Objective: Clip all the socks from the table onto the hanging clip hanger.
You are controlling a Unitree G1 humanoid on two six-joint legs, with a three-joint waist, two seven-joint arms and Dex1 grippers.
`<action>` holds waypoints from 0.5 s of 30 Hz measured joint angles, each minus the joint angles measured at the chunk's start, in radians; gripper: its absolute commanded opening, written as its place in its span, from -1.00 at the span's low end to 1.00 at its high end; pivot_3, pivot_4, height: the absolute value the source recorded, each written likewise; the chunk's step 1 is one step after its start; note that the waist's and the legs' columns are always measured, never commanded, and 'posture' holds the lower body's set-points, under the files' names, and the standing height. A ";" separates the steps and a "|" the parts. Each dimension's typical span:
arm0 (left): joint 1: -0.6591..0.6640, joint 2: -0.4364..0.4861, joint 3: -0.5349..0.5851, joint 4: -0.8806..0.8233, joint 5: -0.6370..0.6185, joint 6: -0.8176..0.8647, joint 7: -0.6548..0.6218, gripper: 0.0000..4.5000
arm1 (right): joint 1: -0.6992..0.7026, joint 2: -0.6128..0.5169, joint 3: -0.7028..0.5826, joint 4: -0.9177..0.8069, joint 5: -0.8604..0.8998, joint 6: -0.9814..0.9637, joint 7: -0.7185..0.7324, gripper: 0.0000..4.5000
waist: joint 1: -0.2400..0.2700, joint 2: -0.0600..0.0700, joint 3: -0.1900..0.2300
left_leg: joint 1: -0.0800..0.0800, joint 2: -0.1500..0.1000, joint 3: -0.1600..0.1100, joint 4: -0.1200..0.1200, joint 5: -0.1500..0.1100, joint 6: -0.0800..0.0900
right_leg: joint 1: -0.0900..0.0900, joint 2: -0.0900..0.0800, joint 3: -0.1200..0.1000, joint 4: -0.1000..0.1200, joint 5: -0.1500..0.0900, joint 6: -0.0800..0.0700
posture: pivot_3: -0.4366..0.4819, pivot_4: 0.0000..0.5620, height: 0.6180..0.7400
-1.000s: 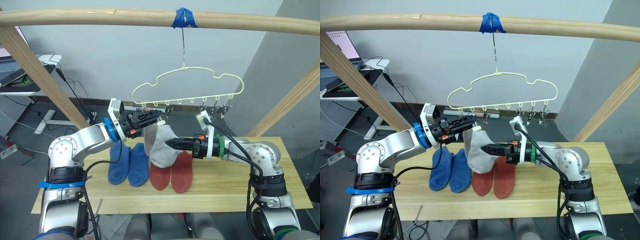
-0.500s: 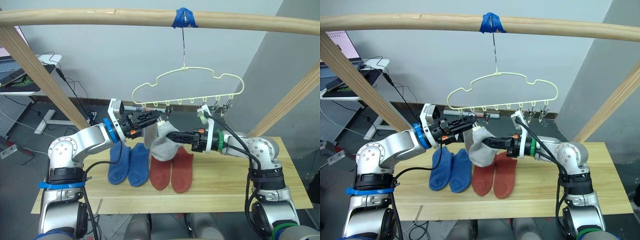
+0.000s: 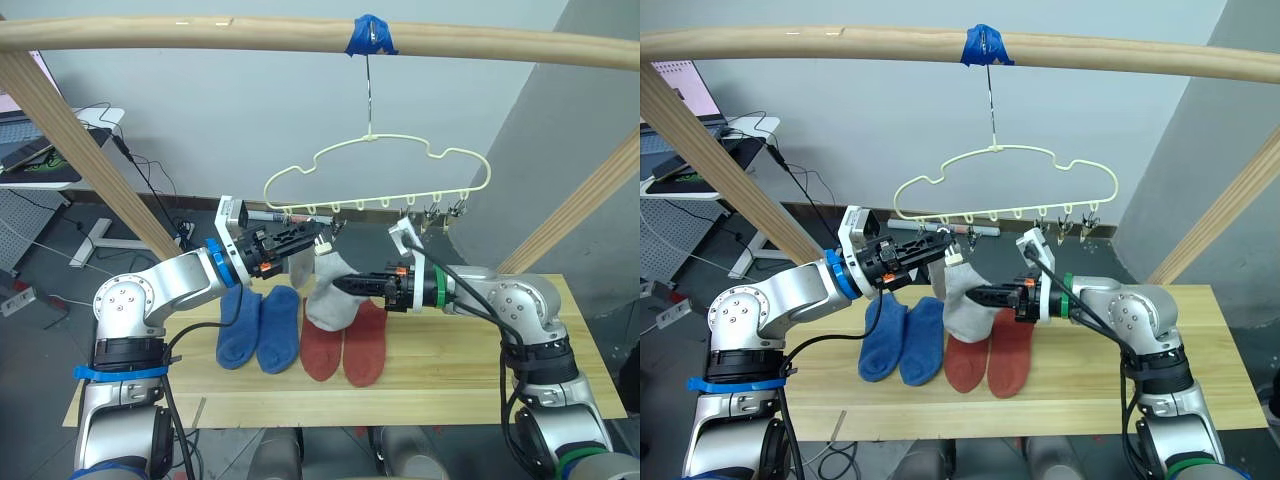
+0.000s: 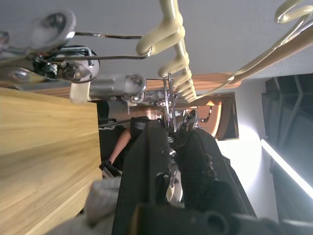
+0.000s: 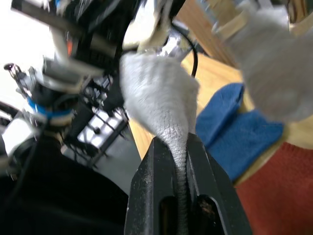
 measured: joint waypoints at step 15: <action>0.009 0.000 -0.001 -0.011 0.001 0.000 0.000 -0.86 | -0.020 -0.019 0.066 -0.015 -0.069 -0.075 0.050 -0.99 | 0.006 0.000 0.000 | 0.000 0.000 0.000 0.000 0.000 0.000 | 0.000 0.000 0.000 0.000 0.000 0.000 | -0.27 -0.31 1.00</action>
